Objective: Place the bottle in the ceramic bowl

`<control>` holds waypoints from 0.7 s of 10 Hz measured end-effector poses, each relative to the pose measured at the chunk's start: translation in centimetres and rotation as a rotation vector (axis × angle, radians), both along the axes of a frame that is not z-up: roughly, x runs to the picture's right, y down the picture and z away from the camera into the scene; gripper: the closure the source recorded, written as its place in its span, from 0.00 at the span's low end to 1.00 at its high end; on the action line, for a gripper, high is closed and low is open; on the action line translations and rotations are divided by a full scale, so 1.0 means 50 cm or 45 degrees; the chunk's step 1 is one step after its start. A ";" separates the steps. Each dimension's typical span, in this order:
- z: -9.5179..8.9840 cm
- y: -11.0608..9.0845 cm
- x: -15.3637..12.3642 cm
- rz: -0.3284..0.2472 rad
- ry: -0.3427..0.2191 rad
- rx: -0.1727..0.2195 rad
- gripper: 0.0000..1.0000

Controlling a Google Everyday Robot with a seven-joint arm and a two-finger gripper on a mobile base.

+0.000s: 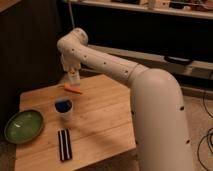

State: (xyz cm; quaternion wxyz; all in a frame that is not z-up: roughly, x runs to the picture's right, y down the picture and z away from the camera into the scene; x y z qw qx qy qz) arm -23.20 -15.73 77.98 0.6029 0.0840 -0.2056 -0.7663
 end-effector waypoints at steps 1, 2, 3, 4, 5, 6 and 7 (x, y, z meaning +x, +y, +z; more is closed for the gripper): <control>-0.043 -0.028 -0.076 -0.064 -0.113 0.007 1.00; -0.068 -0.036 -0.133 -0.112 -0.189 0.002 1.00; -0.091 -0.039 -0.189 -0.160 -0.265 -0.009 1.00; -0.118 -0.022 -0.267 -0.239 -0.366 -0.042 1.00; -0.134 -0.003 -0.311 -0.289 -0.420 -0.064 1.00; -0.146 0.028 -0.353 -0.350 -0.467 -0.092 1.00; -0.156 0.080 -0.396 -0.426 -0.511 -0.127 1.00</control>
